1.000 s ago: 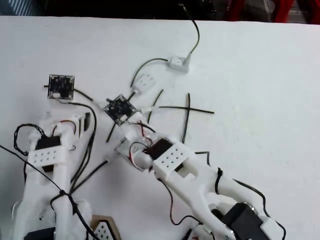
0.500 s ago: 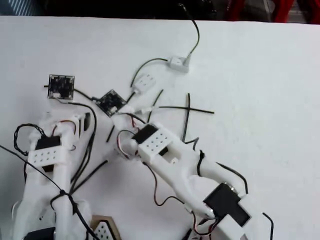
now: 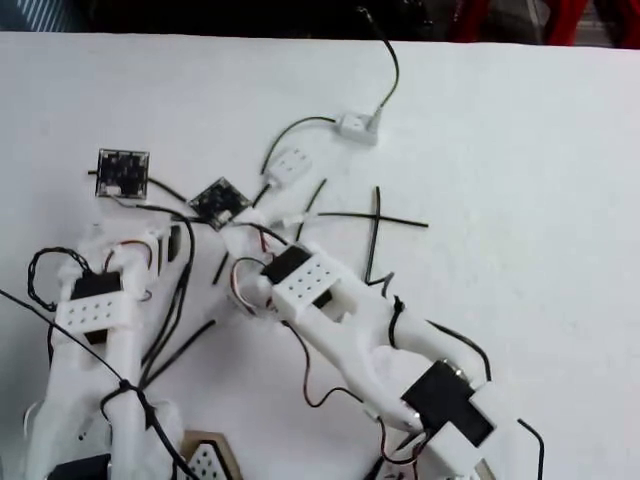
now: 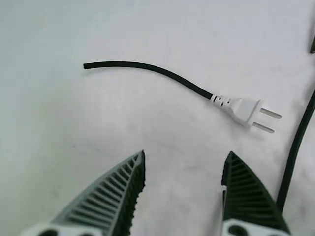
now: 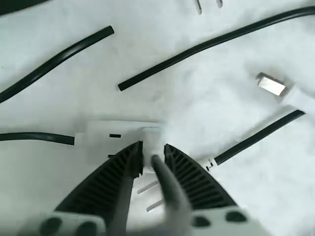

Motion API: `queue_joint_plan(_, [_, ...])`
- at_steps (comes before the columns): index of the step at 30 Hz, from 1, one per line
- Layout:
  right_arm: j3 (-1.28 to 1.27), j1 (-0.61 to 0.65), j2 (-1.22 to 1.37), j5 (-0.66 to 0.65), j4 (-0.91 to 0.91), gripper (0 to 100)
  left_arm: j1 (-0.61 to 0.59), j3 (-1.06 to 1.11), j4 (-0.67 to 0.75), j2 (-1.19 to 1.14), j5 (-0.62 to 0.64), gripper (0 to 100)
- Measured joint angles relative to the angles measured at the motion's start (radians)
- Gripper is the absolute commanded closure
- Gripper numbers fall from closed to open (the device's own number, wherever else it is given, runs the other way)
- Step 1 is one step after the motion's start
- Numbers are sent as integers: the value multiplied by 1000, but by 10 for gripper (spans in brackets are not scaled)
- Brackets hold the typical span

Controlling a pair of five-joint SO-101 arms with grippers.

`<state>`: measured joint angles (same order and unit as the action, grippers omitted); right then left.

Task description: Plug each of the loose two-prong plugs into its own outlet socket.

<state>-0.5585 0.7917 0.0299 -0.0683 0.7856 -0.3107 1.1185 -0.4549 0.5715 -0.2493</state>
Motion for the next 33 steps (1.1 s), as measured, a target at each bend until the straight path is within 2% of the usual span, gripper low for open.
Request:
queue_joint_plan(3, [-8,-57,-74,3,8,982,0,0,0,0,0,745])
queue_joint_plan(8, [-9,-215,-216,87,-20,981,0,0,0,0,0,745])
queue_joint_plan(20, [-9,-531,-285,500,-308,978,0,0,0,0,0,745])
queue_joint_plan(24, [-9,-629,-267,534,-391,978,0,0,0,0,0,745])
queue_joint_plan(29, [-9,-720,-118,535,-532,978,0,0,0,0,0,745])
queue_joint_plan(33, [-9,-756,-26,535,-631,975,0,2,0,0,0,745])
